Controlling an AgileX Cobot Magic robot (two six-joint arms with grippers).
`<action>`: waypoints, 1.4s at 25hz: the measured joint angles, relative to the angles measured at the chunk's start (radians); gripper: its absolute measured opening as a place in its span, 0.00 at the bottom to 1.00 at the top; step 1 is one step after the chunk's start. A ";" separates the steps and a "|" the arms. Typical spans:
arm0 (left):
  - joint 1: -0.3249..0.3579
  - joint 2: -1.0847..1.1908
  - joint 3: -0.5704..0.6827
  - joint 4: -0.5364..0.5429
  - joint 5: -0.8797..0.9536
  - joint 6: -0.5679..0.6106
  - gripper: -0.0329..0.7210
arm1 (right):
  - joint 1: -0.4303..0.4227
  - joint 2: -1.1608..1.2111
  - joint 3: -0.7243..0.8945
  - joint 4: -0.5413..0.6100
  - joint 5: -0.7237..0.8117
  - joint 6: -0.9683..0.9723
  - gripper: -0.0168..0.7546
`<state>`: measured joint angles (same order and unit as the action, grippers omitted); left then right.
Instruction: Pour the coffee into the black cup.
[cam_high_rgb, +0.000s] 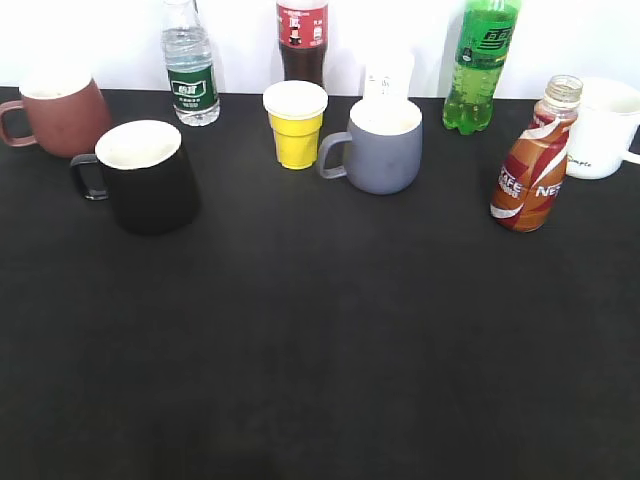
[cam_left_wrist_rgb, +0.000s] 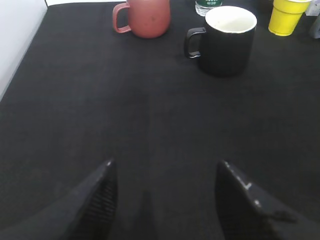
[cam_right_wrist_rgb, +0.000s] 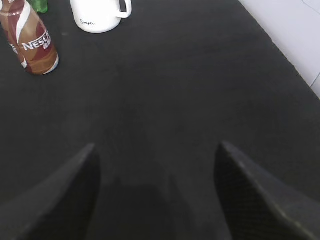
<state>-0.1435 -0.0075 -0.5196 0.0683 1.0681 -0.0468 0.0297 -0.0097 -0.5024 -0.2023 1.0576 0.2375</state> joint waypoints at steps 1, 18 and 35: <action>0.000 0.000 0.000 0.000 0.000 0.000 0.67 | 0.000 0.000 0.000 0.000 0.000 0.000 0.74; 0.000 0.255 -0.059 0.025 -0.357 0.000 0.64 | 0.000 0.000 0.000 0.000 0.000 0.000 0.74; -0.035 1.400 0.143 -0.049 -1.682 0.000 0.60 | 0.000 0.000 0.000 0.000 0.000 0.000 0.74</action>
<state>-0.1784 1.3930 -0.3768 0.0192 -0.6134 -0.0468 0.0297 -0.0097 -0.5024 -0.2023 1.0576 0.2375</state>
